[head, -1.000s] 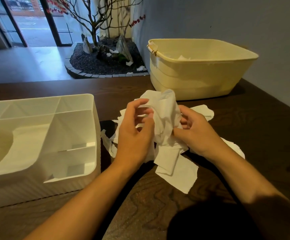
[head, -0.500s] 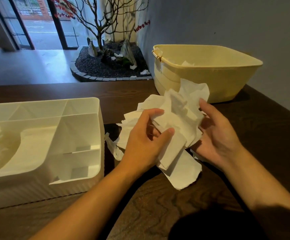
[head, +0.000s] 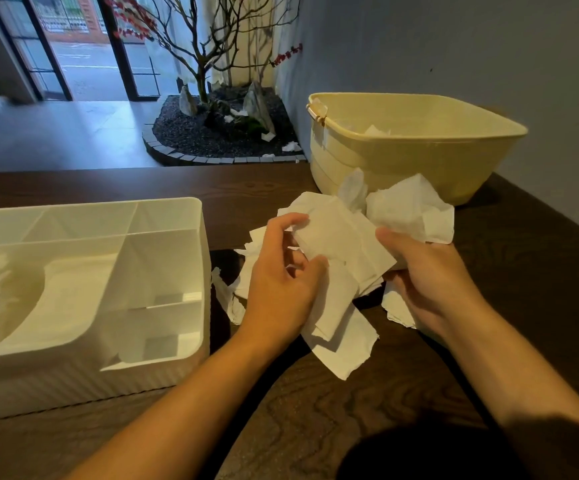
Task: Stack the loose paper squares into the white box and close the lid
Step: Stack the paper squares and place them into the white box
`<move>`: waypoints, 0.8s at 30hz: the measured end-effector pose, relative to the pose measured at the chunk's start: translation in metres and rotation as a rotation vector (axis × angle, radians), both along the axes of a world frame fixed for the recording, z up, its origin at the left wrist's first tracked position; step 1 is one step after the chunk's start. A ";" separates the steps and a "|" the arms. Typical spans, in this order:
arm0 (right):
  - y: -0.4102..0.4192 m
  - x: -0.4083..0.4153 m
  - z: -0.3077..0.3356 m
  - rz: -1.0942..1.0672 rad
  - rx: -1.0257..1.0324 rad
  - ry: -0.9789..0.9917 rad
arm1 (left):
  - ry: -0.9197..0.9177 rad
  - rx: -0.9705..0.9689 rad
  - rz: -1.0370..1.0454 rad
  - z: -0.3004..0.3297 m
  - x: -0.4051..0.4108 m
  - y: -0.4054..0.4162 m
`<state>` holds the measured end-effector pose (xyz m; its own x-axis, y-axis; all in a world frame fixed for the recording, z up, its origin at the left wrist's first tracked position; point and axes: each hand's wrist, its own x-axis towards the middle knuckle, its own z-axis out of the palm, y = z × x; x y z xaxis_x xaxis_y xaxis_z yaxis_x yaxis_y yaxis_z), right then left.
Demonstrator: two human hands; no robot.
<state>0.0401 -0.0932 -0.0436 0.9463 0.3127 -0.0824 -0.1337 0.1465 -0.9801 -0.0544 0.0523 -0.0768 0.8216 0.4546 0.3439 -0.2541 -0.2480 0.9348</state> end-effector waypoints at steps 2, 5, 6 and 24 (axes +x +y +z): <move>0.001 0.000 0.001 0.007 0.001 0.011 | 0.000 -0.048 0.006 0.000 0.000 0.000; 0.003 -0.004 0.002 0.066 -0.090 0.019 | -0.005 -0.064 0.016 0.000 0.001 -0.001; 0.003 -0.005 0.002 0.092 -0.126 0.006 | -0.008 -0.075 0.023 0.000 0.001 -0.001; -0.004 0.000 -0.009 0.137 -0.666 -0.559 | 0.030 -0.057 0.112 -0.003 0.004 0.003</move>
<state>0.0398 -0.0969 -0.0529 0.8603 0.4782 0.1766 0.4170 -0.4611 -0.7833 -0.0499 0.0555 -0.0797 0.7742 0.5622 0.2909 -0.1992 -0.2198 0.9550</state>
